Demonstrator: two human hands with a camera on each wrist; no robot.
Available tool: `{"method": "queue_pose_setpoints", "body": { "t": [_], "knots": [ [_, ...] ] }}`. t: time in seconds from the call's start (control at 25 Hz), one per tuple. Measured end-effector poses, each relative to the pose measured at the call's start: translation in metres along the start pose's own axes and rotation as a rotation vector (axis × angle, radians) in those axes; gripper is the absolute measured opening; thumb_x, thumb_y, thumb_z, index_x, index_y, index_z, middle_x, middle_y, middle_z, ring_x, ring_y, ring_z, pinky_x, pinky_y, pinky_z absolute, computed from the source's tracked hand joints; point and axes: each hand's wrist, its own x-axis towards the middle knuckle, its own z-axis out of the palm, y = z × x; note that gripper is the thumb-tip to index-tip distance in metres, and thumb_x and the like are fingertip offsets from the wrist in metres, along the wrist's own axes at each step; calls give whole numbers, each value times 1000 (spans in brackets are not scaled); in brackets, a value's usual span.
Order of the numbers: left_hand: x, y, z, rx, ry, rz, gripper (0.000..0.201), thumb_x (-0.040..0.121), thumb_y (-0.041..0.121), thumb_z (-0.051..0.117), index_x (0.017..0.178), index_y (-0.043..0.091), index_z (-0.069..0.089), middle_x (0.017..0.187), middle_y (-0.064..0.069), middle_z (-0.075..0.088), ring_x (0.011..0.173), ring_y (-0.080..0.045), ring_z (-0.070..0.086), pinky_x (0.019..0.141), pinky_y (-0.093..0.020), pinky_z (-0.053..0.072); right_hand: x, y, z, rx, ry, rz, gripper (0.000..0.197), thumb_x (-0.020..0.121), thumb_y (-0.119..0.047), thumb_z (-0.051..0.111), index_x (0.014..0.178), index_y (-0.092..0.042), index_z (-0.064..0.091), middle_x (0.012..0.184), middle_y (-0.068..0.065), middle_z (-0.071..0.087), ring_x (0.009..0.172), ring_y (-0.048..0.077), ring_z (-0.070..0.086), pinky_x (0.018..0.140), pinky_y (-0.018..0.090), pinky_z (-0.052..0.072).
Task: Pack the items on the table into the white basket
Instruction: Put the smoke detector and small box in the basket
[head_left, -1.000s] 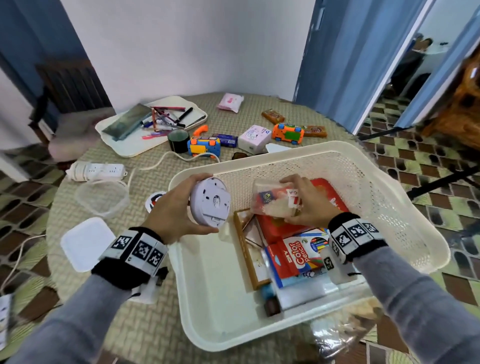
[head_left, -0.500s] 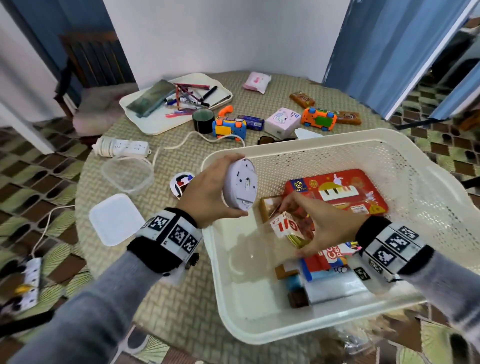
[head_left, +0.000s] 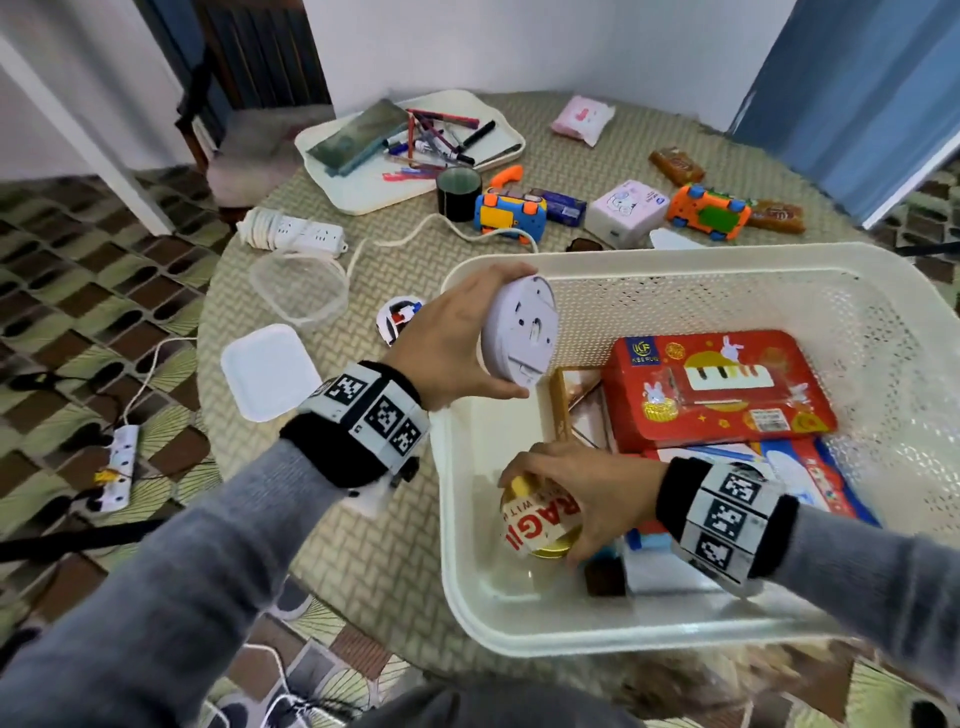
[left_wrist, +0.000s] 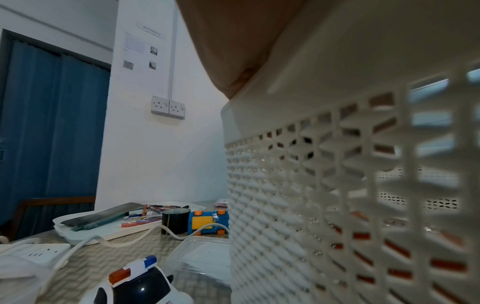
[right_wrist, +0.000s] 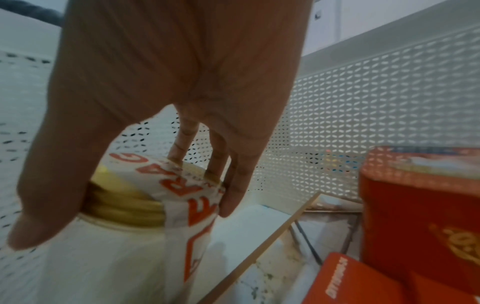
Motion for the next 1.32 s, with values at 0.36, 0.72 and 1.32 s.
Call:
{"method": "queue_pose_setpoints", "body": {
  "t": [0.36, 0.72, 1.32],
  "knots": [
    [-1, 5, 1, 61, -9, -61, 103, 51, 42, 90, 138, 27, 36, 134, 14, 46, 112, 1, 45, 85, -4, 31, -4, 4, 11, 57, -91, -94, 91, 65, -24, 84, 139, -19, 32, 126, 9, 48, 114, 21, 46, 98, 37, 43],
    [-3, 4, 3, 51, 18, -57, 104, 49, 41, 91, 137, 24, 38, 132, 12, 48, 115, -6, 49, 93, -22, 40, -1, -3, 11, 96, -66, -104, 82, 73, -21, 80, 141, -15, 34, 132, 8, 52, 118, 20, 51, 101, 32, 43],
    [-55, 43, 5, -20, 146, -87, 107, 50, 42, 91, 139, 15, 38, 135, 4, 50, 123, -8, 46, 105, -23, 37, -12, 46, -129, -300, 1057, 28, 33, 80, -19, 67, 112, -13, 62, 108, 12, 59, 104, 31, 53, 88, 44, 38]
  ]
}}
